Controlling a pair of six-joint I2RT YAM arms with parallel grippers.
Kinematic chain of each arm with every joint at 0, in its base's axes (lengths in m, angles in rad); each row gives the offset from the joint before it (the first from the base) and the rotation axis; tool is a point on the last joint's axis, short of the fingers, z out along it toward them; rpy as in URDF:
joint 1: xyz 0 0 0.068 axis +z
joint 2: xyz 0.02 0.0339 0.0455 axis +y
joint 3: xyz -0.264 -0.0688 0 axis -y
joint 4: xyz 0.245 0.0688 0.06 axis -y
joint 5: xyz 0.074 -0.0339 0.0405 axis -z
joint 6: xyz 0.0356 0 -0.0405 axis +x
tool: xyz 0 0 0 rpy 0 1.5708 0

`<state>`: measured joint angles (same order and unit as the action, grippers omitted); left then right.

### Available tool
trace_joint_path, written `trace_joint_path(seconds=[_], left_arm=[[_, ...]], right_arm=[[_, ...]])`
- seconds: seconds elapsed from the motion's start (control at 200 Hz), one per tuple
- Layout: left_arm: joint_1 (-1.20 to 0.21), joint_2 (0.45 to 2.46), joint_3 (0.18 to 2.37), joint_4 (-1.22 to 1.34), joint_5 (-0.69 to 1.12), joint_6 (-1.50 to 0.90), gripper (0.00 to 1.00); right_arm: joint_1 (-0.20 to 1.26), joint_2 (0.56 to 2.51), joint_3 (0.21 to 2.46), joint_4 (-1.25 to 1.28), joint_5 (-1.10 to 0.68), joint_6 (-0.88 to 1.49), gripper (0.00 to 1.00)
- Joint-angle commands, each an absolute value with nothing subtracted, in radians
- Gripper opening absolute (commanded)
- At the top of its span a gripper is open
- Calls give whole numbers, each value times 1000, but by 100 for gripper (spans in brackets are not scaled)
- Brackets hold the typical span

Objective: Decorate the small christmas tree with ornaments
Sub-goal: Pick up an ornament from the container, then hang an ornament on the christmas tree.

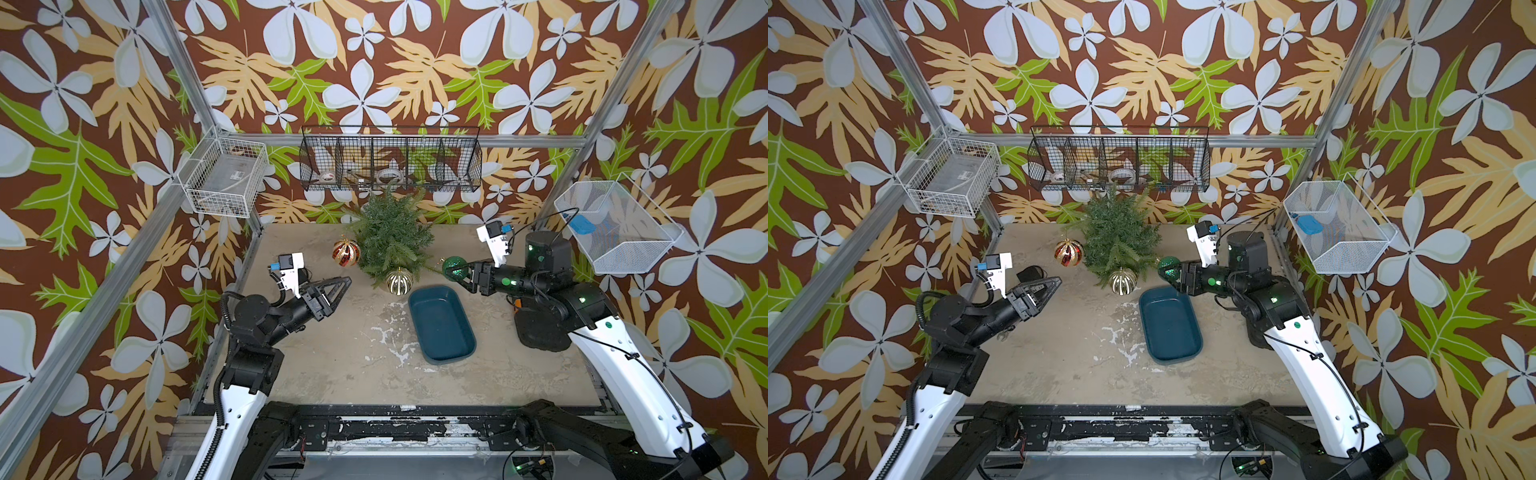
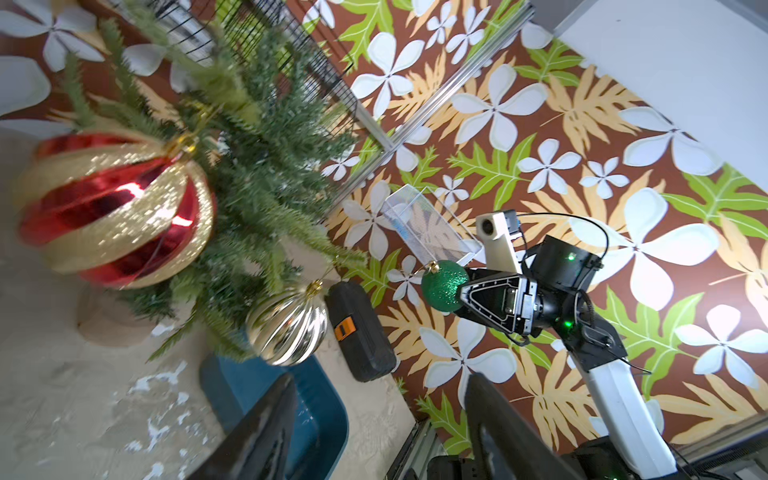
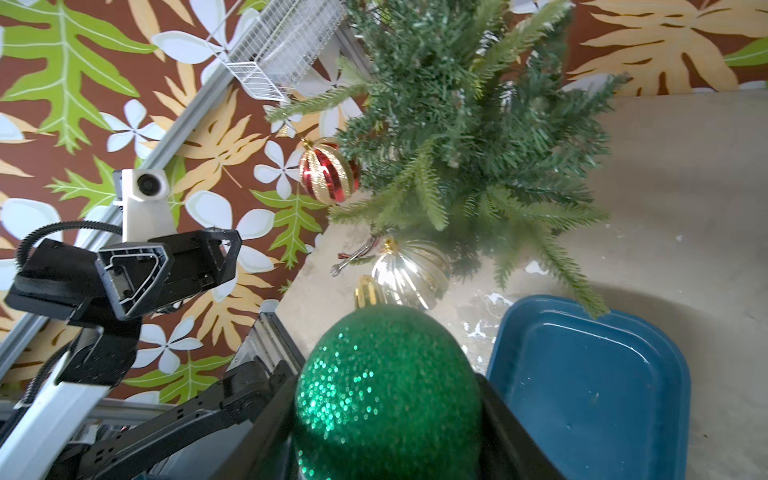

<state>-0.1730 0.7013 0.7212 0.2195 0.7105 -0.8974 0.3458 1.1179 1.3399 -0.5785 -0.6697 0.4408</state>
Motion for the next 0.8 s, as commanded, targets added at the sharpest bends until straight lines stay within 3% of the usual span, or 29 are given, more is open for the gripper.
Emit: trace_joint_path(seconds=[0.0, 0.18, 0.636, 0.796], left_arm=[[-202, 756, 759, 389, 742, -987, 62], [-322, 899, 893, 380, 698, -969, 61], [-400, 1113, 1112, 263, 699, -951, 60], [-432, 1212, 1207, 199, 715, -933, 55]], right_arm=[[346, 1130, 1385, -584, -727, 446, 57], [347, 1175, 1434, -534, -726, 469, 57], [346, 1298, 1488, -367, -799, 535, 57], [346, 1323, 1523, -383, -749, 504, 57]])
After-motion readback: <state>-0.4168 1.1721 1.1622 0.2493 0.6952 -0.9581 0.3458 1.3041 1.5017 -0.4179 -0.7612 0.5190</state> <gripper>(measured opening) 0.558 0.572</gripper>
